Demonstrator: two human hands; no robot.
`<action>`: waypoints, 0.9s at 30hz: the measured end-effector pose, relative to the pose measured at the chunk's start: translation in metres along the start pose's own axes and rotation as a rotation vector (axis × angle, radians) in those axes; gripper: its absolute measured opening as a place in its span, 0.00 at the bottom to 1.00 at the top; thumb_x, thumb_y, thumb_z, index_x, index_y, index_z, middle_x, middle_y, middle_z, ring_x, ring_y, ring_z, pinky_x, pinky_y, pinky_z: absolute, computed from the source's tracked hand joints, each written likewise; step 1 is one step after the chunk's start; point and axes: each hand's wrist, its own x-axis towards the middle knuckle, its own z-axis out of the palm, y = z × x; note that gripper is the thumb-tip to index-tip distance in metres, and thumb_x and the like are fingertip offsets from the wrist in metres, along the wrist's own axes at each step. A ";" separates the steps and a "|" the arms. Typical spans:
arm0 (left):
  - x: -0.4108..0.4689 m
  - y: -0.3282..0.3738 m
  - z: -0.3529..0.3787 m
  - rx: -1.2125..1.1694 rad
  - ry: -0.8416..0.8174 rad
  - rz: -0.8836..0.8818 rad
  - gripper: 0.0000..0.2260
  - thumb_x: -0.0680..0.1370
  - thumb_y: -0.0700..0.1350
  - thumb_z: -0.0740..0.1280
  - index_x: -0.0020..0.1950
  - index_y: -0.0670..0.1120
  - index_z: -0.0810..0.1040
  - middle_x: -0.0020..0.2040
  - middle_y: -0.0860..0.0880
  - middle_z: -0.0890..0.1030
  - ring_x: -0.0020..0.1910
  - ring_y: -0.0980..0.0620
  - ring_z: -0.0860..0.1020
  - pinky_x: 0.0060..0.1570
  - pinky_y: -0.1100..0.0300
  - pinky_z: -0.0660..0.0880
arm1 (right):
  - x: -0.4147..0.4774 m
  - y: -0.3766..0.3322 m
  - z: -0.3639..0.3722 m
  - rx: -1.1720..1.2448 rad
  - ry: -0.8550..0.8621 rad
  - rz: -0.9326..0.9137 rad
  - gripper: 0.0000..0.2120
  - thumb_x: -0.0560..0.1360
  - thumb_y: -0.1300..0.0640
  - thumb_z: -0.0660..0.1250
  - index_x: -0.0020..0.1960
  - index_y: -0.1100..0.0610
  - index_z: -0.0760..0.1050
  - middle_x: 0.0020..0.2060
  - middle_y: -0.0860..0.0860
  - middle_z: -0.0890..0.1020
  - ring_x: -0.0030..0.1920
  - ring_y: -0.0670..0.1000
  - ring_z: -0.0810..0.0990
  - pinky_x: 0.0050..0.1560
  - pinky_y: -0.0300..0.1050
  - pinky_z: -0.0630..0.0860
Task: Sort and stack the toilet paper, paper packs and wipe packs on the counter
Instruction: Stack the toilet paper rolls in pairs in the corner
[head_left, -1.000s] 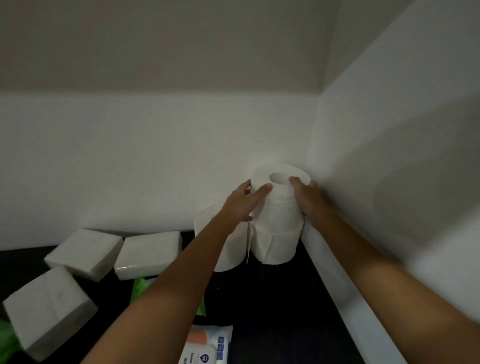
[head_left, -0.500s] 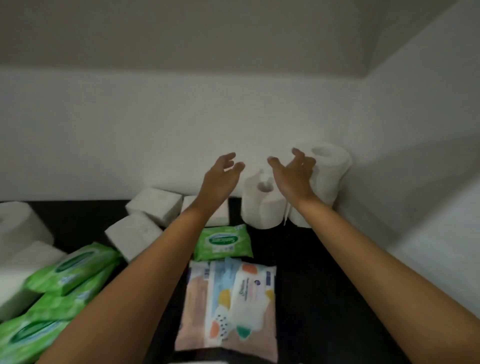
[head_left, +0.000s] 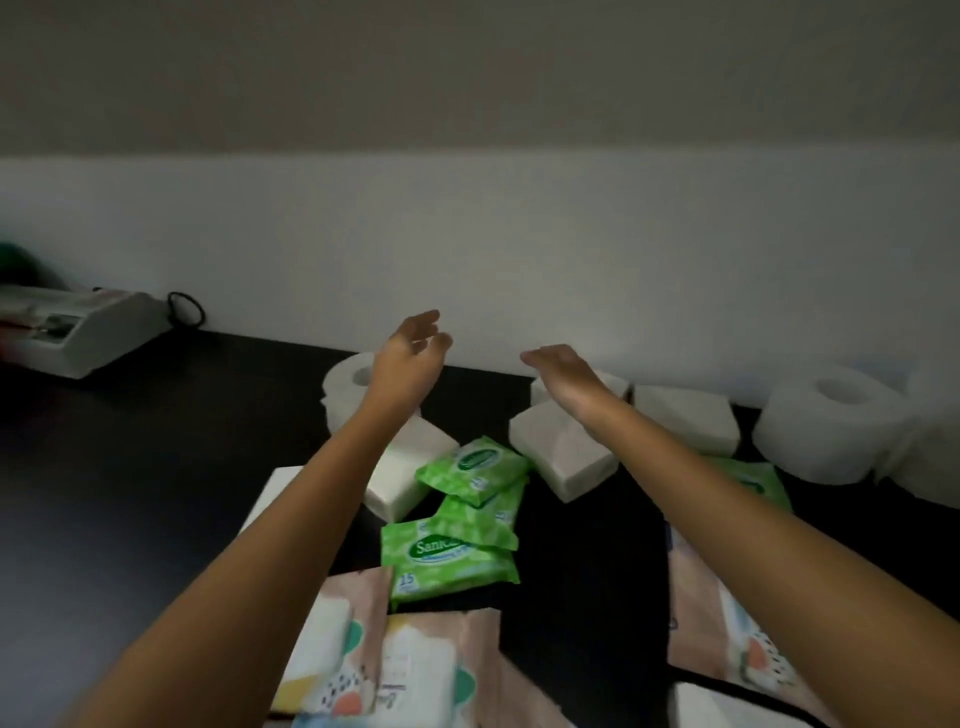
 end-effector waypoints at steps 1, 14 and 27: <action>0.004 -0.009 -0.014 -0.014 0.016 -0.020 0.17 0.79 0.47 0.61 0.69 0.49 0.69 0.67 0.48 0.74 0.66 0.48 0.72 0.60 0.62 0.65 | 0.006 -0.002 0.016 0.006 -0.029 0.016 0.25 0.79 0.48 0.57 0.72 0.59 0.61 0.69 0.56 0.68 0.68 0.55 0.68 0.61 0.43 0.65; 0.046 -0.111 -0.052 -0.180 0.269 -0.509 0.31 0.78 0.49 0.62 0.77 0.45 0.51 0.76 0.43 0.52 0.70 0.40 0.64 0.65 0.49 0.66 | 0.093 -0.010 0.143 0.164 -0.167 0.100 0.26 0.77 0.50 0.60 0.72 0.60 0.62 0.67 0.55 0.71 0.67 0.55 0.69 0.64 0.45 0.65; 0.085 -0.144 -0.049 -0.244 0.083 -0.432 0.24 0.79 0.45 0.61 0.74 0.46 0.60 0.69 0.44 0.69 0.67 0.44 0.69 0.59 0.55 0.66 | 0.126 -0.003 0.187 0.124 -0.371 0.216 0.32 0.76 0.46 0.61 0.75 0.58 0.55 0.68 0.57 0.70 0.67 0.57 0.70 0.67 0.50 0.67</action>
